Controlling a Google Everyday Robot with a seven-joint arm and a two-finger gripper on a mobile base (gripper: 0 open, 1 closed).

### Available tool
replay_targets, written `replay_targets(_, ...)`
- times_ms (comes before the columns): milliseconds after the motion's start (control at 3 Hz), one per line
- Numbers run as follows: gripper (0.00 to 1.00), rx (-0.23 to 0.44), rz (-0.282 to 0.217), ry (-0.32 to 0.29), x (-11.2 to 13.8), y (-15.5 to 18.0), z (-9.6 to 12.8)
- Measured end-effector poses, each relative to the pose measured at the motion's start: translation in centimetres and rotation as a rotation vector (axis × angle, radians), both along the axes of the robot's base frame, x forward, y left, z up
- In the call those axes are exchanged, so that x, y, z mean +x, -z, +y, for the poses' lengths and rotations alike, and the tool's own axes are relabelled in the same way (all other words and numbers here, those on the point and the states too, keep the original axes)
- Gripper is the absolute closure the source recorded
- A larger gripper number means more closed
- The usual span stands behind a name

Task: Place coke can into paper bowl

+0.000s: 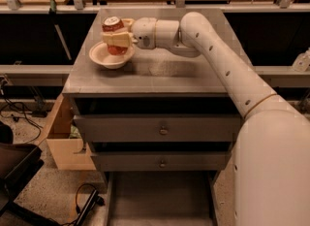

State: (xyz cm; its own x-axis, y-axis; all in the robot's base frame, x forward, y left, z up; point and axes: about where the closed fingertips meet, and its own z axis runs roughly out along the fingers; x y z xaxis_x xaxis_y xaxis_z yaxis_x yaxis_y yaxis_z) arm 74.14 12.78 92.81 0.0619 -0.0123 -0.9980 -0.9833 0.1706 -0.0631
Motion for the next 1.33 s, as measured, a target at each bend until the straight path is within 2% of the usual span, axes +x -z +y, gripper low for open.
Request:
replay_targets(333,1.0,0.035,0.074,-0.027,-0.02,0.52,-0.01)
replay_targets(667,1.0,0.06,0.122,-0.034,-0.2,0.73,-0.18)
replay_targets(1333,0.51,0.059,0.121,-0.046,-0.43,0.68,0.6)
